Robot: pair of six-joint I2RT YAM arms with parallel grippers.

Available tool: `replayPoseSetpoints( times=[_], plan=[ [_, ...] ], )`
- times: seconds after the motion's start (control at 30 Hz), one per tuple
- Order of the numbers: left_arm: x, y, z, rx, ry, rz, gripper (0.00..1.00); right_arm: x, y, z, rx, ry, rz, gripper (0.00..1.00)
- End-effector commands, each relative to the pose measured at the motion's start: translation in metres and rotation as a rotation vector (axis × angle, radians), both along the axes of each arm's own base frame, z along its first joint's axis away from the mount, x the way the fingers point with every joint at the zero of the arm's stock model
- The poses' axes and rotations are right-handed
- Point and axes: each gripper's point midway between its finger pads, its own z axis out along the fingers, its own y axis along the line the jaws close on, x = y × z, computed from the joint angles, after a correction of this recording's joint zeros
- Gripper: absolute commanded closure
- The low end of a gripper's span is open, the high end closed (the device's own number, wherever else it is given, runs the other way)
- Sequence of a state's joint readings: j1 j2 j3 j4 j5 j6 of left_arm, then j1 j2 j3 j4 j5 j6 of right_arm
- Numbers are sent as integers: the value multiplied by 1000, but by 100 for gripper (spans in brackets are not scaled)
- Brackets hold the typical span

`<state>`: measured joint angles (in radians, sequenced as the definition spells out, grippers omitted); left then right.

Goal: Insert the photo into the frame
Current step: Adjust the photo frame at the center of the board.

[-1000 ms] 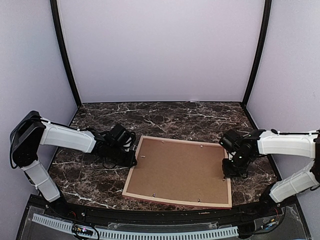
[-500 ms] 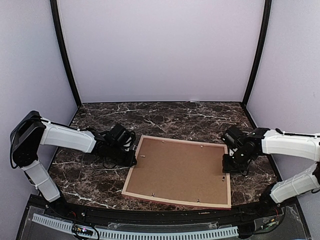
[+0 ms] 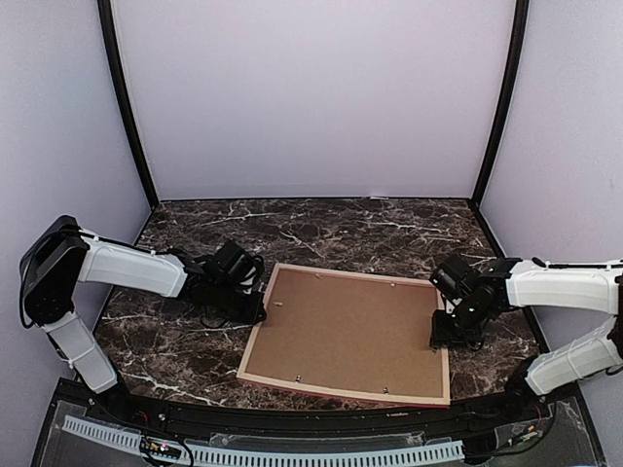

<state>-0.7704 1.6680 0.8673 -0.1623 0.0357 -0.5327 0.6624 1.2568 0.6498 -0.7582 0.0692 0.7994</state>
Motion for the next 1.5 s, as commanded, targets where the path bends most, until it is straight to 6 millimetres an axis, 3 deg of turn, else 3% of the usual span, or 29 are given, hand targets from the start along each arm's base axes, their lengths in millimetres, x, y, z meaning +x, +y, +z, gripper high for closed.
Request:
replayPoseSetpoints(
  times=[0.0,0.17,0.47,1.3,1.47],
  plan=[
    [-13,12,-17,68,51,-35,88,-4,3,-7,23,18,-7,55],
    [-13,13,-17,70,53,-36,87,-8,1,-13,13,38,3,64],
    [-13,13,-16,70,46,-33,87,-11,1,-17,16,53,12,73],
    [-17,18,-17,67,48,-24,87,-23,1,-39,81,133,8,77],
    [-18,18,-16,60,47,-22,87,-20,4,-40,103,138,10,74]
  ],
)
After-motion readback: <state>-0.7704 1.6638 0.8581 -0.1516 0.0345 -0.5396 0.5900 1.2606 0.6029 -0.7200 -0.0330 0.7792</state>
